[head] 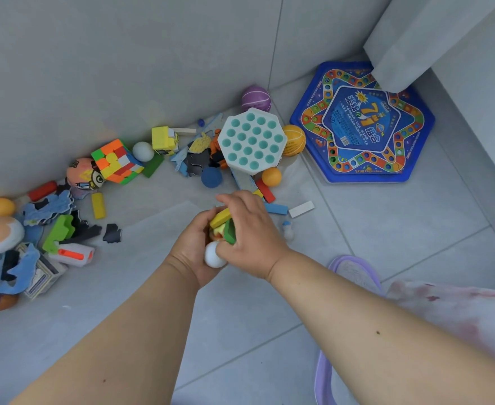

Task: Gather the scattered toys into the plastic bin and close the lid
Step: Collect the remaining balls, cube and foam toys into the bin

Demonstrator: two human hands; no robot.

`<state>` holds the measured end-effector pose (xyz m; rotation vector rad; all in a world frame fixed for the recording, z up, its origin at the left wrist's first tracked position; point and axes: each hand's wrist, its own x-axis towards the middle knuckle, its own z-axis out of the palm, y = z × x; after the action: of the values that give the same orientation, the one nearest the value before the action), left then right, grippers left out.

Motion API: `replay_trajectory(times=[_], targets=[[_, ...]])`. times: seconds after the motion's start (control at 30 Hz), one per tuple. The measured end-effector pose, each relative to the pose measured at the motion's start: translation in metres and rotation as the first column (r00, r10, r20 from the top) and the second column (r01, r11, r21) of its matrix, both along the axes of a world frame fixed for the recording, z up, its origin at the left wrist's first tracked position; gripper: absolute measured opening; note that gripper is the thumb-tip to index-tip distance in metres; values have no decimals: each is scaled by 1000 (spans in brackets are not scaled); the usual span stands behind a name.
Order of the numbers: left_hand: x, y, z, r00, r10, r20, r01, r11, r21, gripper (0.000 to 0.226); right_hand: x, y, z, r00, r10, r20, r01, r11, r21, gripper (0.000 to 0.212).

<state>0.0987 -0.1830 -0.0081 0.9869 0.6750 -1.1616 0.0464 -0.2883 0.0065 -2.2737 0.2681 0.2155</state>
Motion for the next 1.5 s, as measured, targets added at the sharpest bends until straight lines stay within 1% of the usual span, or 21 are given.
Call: replay_trajectory(times=[0.1,0.17,0.23,0.3,0.43,0.47,0.53,0.6,0.63,0.67,0.73,0.8,0.93,0.97,1.03,1.07,1.13,1.2,1.27,1.33,1.5], targets=[[2,2,3,1000,-13,-25,12,998,-59,32,5,6,7,997,42,68,-37,997,-61,72],[2,3,7,1000,-14,-24,12,995,-95,34,6,11,8,988,71,138,-49,986,-160,64],[1,2,13,999,-7,-47,0,988,-153,32,7,15,8,973,75,218,-17,967,-256,59],[1,2,18,996,-10,-86,-6,982,-186,31,9,16,8,960,57,274,22,961,-276,56],[1,7,21,993,-34,-116,10,980,-198,34,13,9,18,922,-2,388,86,976,-199,62],[1,9,22,993,-46,-109,23,978,-205,33,14,4,20,905,-66,421,140,979,-146,60],[1,12,21,991,-57,-123,26,970,-241,31,13,-13,13,847,-289,446,343,938,-45,44],[1,15,23,988,-49,-149,-1,947,-321,36,8,-41,-6,785,-517,342,565,824,-50,30],[1,16,24,986,-48,-157,-12,933,-359,38,4,-57,-17,791,-563,238,599,792,-118,27],[1,18,23,985,-45,-166,-23,922,-386,39,-2,-72,-26,829,-550,99,558,801,-216,30],[2,20,23,984,-45,-174,-28,919,-394,39,-17,-94,-43,886,-427,-180,344,866,-363,40],[1,22,23,983,-48,-176,-26,919,-394,38,-27,-105,-53,899,-326,-291,198,897,-395,38],[-1,24,21,983,-42,-180,-27,930,-366,38,-30,-112,-59,919,-286,-270,140,881,-453,19],[-1,25,19,982,-38,-184,-32,932,-361,36,-30,-111,-59,916,-315,-248,177,873,-455,19],[-1,26,17,982,-32,-188,-41,928,-371,23,-30,-105,-54,866,-463,-189,376,852,-364,19],[-2,27,16,982,-34,-185,-40,923,-383,19,-30,-100,-50,821,-539,-191,477,830,-290,19],[-2,27,14,984,-36,-175,-36,919,-392,21,-33,-88,-47,778,-584,-230,547,811,-206,21],[-3,27,13,983,-29,-181,-45,918,-393,20,-39,-74,-49,805,-539,-249,487,839,-243,32],[-3,27,13,981,-25,-194,-53,921,-386,19,-43,-64,-54,839,-450,-308,345,875,-339,42],[-4,28,13,979,-28,-201,-53,922,-383,20,-44,-60,-59,862,-351,-365,193,895,-403,45],[-6,24,18,980,-10,-198,-52,952,-302,38,-47,-62,-58,876,-343,-339,210,905,-371,31]])
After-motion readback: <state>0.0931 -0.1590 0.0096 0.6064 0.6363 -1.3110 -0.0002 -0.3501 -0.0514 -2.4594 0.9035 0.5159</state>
